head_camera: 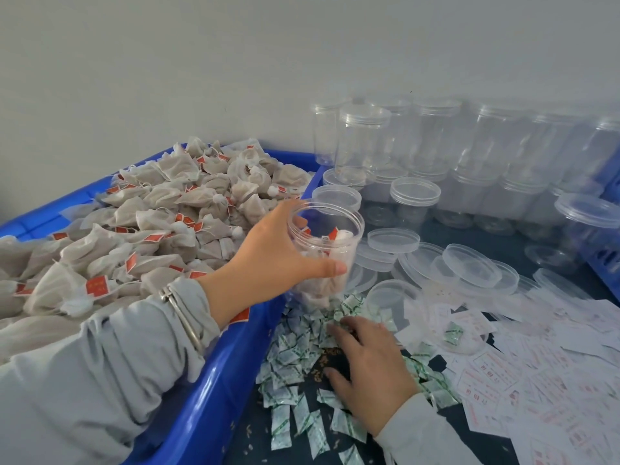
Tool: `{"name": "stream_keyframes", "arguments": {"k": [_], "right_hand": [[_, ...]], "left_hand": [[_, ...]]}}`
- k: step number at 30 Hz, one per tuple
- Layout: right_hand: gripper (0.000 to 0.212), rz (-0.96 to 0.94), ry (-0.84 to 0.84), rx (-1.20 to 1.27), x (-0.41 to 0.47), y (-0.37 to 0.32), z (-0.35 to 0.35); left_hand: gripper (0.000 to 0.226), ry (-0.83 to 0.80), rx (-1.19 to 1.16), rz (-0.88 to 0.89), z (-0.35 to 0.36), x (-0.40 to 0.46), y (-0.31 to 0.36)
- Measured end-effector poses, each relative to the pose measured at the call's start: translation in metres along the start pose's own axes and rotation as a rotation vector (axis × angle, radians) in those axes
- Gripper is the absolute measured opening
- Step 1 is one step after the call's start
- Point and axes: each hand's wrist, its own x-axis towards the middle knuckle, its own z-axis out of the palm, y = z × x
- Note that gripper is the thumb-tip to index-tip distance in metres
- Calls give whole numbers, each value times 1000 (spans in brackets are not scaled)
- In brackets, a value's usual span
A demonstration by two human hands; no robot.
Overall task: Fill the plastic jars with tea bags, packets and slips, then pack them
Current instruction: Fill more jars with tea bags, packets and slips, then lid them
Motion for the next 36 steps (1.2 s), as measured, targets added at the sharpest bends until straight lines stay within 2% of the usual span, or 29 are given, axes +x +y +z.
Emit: {"name": "stream_keyframes", "arguments": {"k": [5, 7, 10, 12, 14, 17, 21, 26, 28, 30, 34, 36], "right_hand": [[57, 48, 63, -104, 9, -5, 6], [45, 56, 64, -79, 10, -8, 0], [26, 38, 178, -3, 7, -3, -1], [15, 60, 150, 69, 7, -1, -2], [19, 118, 152, 167, 8, 1, -2], [25, 173, 247, 381, 8, 5, -4], [21, 265, 470, 536, 5, 7, -21], [33, 300, 850, 618, 3, 5, -46], [29, 264, 945, 603, 5, 5, -58], [14, 208, 1006, 575, 9, 4, -70], [6, 109, 964, 541, 20, -5, -85], [17, 80, 853, 534, 26, -12, -87]], "left_hand": [[65, 8, 13, -9, -1, 2, -2], [66, 0, 18, -8, 0, 2, -2], [72, -22, 25, 2, 0, 1, -1], [78, -43, 43, 10, 0, 1, 0], [86, -68, 60, 21, 0, 0, 1], [92, -79, 73, 34, -1, 0, 2], [94, -116, 77, 84, -2, -2, 3], [102, -269, 230, 164, 0, -6, 0], [98, -303, 274, 190, 1, -7, 0], [94, -325, 292, 200, 1, -8, 2], [91, -334, 306, 193, 1, -8, 6], [91, -333, 316, 201, 2, -9, 6]]}}
